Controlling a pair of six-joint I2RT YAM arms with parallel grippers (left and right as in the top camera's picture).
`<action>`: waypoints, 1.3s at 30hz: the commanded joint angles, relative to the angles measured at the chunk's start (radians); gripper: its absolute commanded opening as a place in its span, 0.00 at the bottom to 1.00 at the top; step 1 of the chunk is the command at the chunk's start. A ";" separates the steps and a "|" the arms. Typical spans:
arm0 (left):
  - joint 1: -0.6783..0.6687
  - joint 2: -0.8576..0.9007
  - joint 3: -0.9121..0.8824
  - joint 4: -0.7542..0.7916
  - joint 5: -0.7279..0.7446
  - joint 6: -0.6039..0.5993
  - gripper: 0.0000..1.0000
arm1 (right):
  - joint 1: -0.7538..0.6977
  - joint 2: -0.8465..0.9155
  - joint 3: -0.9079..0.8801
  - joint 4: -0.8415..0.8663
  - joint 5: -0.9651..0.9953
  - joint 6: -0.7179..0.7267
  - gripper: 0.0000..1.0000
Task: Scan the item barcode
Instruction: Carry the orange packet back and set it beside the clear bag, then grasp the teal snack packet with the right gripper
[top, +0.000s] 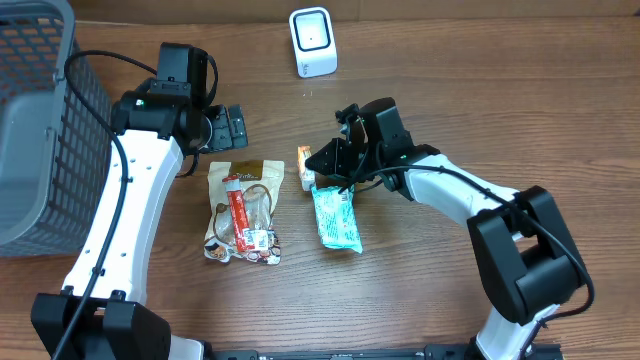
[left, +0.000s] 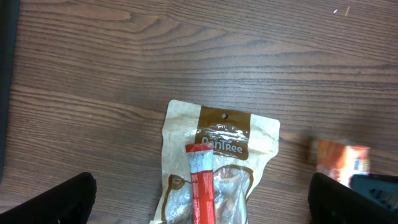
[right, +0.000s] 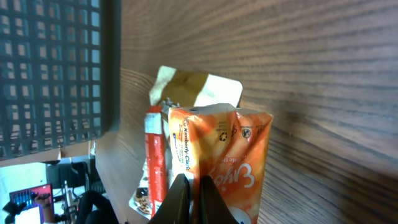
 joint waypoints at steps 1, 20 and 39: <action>0.002 0.005 0.018 0.001 -0.006 -0.014 1.00 | 0.007 0.050 -0.005 0.007 -0.006 -0.006 0.04; 0.002 0.005 0.018 0.001 -0.005 -0.014 1.00 | 0.007 0.063 -0.005 0.013 0.005 -0.006 0.11; 0.002 0.005 0.018 0.001 -0.006 -0.014 1.00 | 0.007 0.063 -0.005 -0.013 0.023 -0.006 0.29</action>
